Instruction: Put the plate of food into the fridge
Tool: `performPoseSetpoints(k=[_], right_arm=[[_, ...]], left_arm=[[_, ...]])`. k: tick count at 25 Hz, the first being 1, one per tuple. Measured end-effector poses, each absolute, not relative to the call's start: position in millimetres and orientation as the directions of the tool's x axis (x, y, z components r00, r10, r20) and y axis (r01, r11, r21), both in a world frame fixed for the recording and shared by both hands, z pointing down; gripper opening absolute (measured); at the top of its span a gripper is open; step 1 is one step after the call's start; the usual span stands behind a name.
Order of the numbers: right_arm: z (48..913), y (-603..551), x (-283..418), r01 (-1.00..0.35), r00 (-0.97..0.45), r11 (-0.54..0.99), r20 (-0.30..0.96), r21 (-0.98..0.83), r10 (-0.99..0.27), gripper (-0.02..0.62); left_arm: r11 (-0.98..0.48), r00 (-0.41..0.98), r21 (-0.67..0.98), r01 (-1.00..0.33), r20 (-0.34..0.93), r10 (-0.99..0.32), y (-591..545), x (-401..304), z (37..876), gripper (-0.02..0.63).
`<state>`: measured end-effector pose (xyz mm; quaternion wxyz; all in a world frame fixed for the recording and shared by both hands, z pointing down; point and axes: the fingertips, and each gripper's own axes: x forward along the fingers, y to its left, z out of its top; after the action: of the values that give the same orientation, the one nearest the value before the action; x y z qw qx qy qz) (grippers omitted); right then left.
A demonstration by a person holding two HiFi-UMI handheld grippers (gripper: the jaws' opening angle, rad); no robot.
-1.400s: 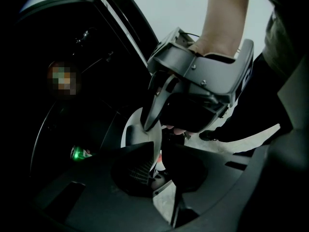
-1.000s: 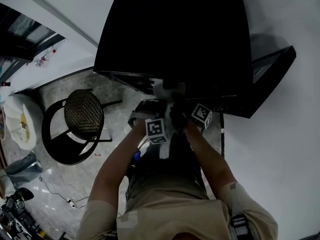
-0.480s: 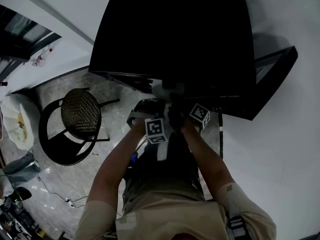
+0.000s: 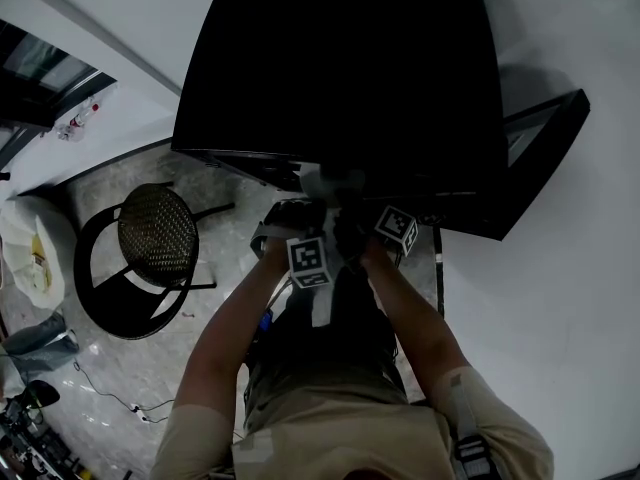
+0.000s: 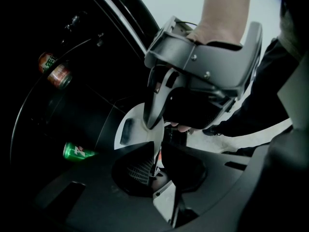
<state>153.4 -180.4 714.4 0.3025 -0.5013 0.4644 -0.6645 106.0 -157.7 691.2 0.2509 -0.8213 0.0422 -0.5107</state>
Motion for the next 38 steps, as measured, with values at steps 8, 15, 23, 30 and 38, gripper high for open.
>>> performPoseSetpoints(k=[8, 15, 23, 30, 38], right_arm=[[715, -169, 148, -0.105, -0.355, -0.395, 0.406, -0.913, -0.842, 0.037], [710, -158, 133, -0.104, -0.402, -0.387, 0.395, -0.916, -0.826, 0.037], [709, -166, 132, -0.078, -0.366, -0.403, 0.402, -0.912, -0.839, 0.034], [711, -168, 145, -0.076, -0.303, -0.417, 0.419, -0.906, -0.856, 0.031], [710, -171, 148, -0.073, -0.278, -0.424, 0.426, -0.903, -0.861, 0.029]], left_arm=[[-0.875, 0.469, -0.447, 0.185, 0.822, -0.322, -161, 106, 697, 0.049], [-0.865, 0.474, -0.462, 0.194, 0.816, -0.330, -167, 112, 698, 0.049], [-0.860, 0.487, -0.479, 0.178, 0.802, -0.346, -173, 114, 698, 0.049], [-0.862, 0.490, -0.496, 0.107, 0.780, -0.389, -185, 108, 692, 0.055], [-0.871, 0.466, -0.486, 0.073, 0.789, -0.401, -196, 103, 698, 0.054]])
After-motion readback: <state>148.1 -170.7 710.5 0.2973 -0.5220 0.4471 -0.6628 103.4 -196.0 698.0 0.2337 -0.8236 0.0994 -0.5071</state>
